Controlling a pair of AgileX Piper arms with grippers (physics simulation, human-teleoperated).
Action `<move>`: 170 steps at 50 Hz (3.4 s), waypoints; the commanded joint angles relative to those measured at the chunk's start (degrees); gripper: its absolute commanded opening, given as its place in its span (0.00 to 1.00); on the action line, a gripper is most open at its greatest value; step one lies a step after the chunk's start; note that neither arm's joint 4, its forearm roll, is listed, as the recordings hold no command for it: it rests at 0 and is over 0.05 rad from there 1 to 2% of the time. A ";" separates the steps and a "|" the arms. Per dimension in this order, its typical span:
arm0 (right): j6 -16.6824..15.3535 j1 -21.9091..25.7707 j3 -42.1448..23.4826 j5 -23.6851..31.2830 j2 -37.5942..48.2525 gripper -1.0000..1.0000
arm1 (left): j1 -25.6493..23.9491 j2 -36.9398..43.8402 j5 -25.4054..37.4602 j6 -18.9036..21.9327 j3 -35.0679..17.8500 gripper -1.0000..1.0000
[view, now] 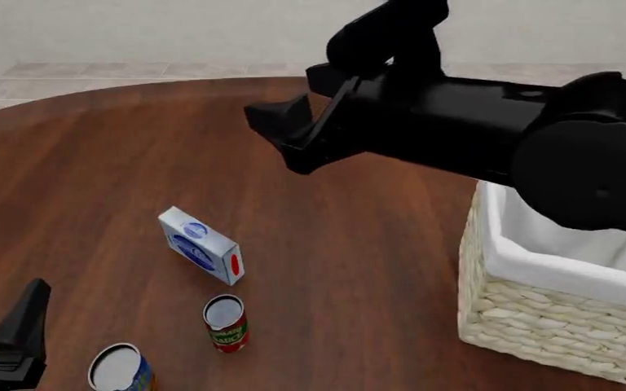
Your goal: Pick up the cream cheese box, and put it in the basket.
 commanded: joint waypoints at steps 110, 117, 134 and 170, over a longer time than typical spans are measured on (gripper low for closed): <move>5.61 2.05 -8.98 -7.69 25.99 1.00 | 0.00 0.00 0.00 0.00 0.00 1.00; 5.77 1.42 -9.40 -8.13 27.44 1.00 | 0.00 0.00 0.00 0.00 0.00 1.00; 6.76 1.27 -10.46 -9.14 30.69 1.00 | 0.00 0.00 0.00 0.00 0.00 1.00; 6.80 1.84 -14.87 -7.70 36.17 1.00 | 0.00 0.00 0.00 0.00 0.00 1.00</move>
